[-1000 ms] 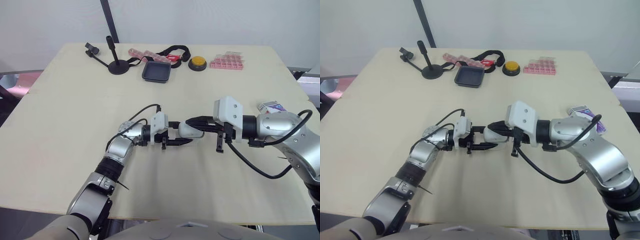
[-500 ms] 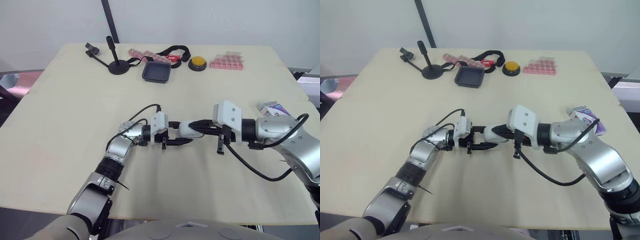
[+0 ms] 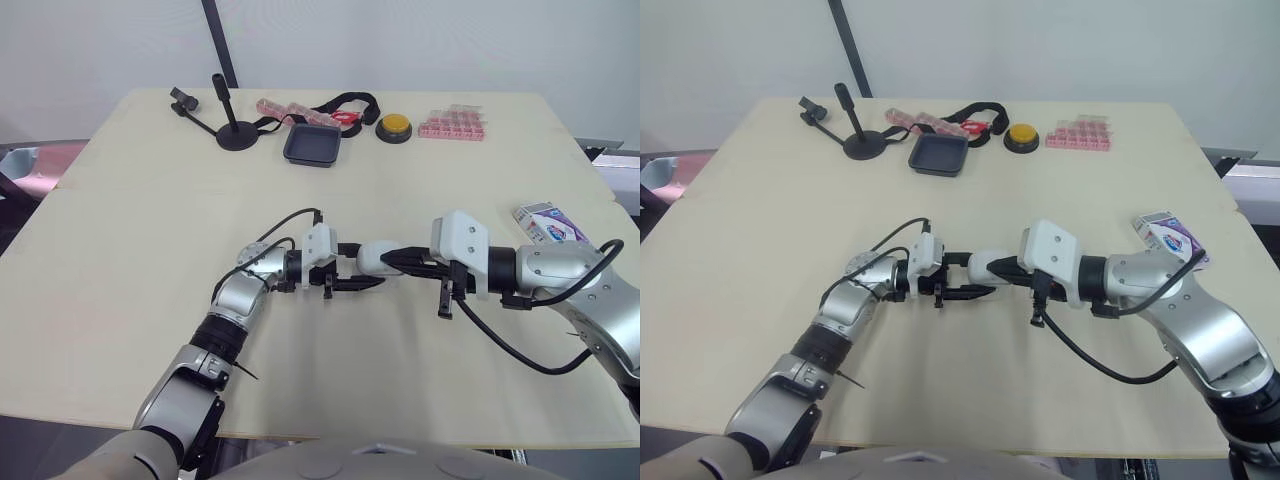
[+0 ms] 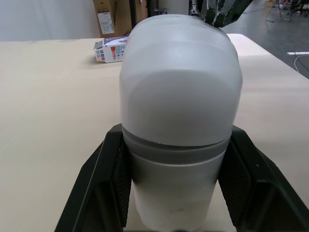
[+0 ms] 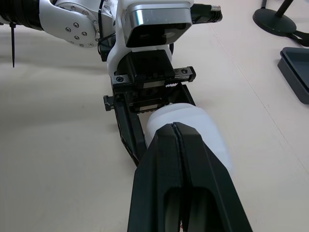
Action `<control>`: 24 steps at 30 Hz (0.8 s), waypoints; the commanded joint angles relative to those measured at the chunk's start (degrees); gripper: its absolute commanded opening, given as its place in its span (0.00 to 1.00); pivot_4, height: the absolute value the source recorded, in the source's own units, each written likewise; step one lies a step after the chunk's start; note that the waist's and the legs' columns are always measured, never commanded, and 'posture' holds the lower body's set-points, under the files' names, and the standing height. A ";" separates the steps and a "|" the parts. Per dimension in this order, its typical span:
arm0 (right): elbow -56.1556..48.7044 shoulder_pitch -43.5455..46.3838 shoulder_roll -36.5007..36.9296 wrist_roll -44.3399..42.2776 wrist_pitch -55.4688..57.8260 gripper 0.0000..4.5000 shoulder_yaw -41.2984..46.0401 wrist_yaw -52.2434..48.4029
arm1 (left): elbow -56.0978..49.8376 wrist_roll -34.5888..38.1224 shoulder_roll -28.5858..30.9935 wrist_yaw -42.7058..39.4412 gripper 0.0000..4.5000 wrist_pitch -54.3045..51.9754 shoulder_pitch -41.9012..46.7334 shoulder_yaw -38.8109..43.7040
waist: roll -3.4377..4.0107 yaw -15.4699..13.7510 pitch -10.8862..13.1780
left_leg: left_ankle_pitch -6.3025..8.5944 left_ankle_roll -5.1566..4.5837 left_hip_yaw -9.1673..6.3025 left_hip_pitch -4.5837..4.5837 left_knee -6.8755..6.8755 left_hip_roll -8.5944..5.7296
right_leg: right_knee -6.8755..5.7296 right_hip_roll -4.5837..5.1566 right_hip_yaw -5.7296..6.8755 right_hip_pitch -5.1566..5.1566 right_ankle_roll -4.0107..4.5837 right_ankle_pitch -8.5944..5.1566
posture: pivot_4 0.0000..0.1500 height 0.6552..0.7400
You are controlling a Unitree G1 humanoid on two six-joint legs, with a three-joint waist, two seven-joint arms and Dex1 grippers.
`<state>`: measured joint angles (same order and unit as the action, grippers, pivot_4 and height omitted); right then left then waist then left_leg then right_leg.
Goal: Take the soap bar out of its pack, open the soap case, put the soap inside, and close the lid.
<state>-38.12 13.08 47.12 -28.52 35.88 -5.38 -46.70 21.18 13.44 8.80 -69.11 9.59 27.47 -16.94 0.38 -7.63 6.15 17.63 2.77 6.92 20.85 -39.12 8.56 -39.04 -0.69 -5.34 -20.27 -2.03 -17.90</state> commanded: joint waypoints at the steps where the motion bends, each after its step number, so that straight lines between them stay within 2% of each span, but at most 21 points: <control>1: 3.47 -1.25 0.33 1.44 3.59 0.00 -0.23 1.82 | -1.82 0.42 0.47 -0.49 0.43 0.62 -0.18 0.18 | 0.00 0.00 0.00 | 0.00 0.00 0.00 0.00 0.01 0.00 | 0.01 0.00 0.00 0.01 0.00 0.00 | 1.00 1.00; 18: 3.84 -1.78 1.05 0.02 8.26 0.00 -1.43 2.99 | -1.87 0.63 0.42 -0.42 0.43 0.81 -0.13 0.51 | -0.01 0.07 -0.01 | -0.06 0.08 0.02 -0.38 0.39 -0.01 | 0.53 0.03 0.03 0.44 0.00 0.00 | 1.00 1.00; 21: 5.15 -2.06 -0.02 -0.01 6.09 0.00 0.90 3.54 | -1.88 0.61 0.49 -0.29 0.43 0.77 -0.20 0.62 | -0.01 0.06 -0.01 | -0.06 0.09 0.02 -0.39 0.40 -0.02 | 0.59 0.03 0.03 0.47 0.00 0.00 | 1.00 1.00; 24: 9.43 -4.36 -2.86 -2.72 -4.37 0.00 10.83 -0.07 | -1.91 1.05 0.95 -0.48 0.43 -0.29 -0.08 1.00 | -0.11 0.00 0.05 | -0.06 0.09 0.00 -0.36 0.41 -0.01 | 0.60 0.05 0.07 0.46 0.00 0.00 | 1.00 1.00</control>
<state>-33.15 9.97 44.32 -31.36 34.79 0.43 -45.82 21.10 13.70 8.84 -69.19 9.42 27.21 -16.92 0.27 -7.63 6.20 17.57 2.86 6.92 20.56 -38.72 8.52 -38.43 -0.60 -5.27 -19.86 -2.03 -17.90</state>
